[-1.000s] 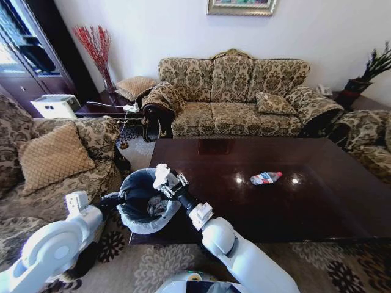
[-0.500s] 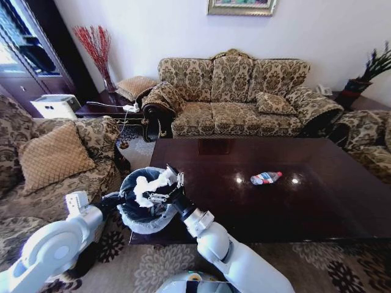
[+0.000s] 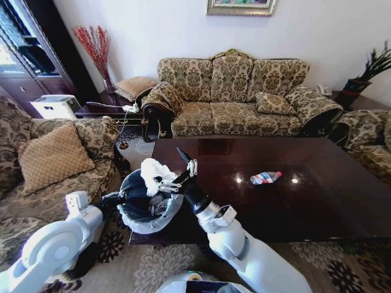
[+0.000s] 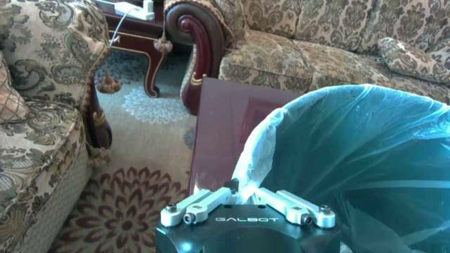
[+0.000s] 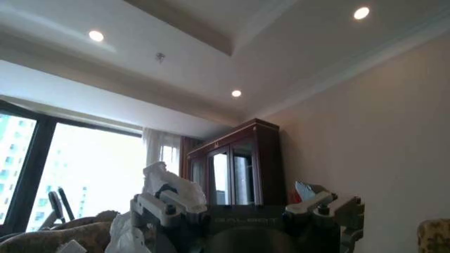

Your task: Move to the front of the table and place the trash on the table into the trash bin.

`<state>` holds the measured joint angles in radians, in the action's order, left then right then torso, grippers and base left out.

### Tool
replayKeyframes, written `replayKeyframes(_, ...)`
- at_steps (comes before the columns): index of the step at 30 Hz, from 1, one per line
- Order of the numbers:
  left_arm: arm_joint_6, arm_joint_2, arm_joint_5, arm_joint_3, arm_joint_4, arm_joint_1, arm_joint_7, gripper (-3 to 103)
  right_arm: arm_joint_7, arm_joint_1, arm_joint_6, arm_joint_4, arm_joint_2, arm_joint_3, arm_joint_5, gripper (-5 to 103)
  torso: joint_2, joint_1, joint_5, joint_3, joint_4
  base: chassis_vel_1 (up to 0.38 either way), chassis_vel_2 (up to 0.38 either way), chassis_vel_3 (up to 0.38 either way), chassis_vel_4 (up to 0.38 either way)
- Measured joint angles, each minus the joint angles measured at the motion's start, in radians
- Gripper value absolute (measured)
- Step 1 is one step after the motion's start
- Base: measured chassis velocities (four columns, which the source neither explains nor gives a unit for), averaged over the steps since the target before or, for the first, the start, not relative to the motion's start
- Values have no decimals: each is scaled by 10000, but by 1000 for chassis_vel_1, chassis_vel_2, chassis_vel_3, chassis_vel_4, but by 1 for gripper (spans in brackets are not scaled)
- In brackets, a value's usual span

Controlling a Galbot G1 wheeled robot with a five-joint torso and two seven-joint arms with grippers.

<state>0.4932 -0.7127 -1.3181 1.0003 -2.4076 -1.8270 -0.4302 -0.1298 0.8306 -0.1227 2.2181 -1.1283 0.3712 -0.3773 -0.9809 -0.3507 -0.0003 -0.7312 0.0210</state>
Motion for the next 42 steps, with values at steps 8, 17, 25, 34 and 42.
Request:
replayKeyframes(8, 0, 0, 0, 0, 3, 0, 0, 0, 3, 182, 113, -142, 224, -117, -469, 86, 0, 1, 3, 0, -4, 0, 0, 0, 0)
replayKeyframes(17, 0, 0, 0, 0, 4, 0, 0, 0, 3, -152, 288, -223, 118, -356, -1111, 58, 0, 1, 3, 0, -4, 0, 0, 0, 0)
replayKeyframes(25, -1, 0, 1, 0, 4, 0, 0, 0, 2, -1686, 500, -913, -575, 860, -1864, 26, 0, 0, 2, -1, -3, 0, 0, 0, 0)
replayKeyframes(34, 0, 0, 0, 0, 4, 0, 0, 0, 3, -2506, 746, -1644, -1234, 1924, -2593, 1, 2, 0, 3, 0, -2, 0, 0, 0, 0)
replayKeyframes(42, 0, 0, 0, 0, 4, 0, 0, 0, 2, -1724, 721, -1351, -209, 1539, -2349, 0, 2, 1, 5, 0, -6, 0, 0, 0, 0)
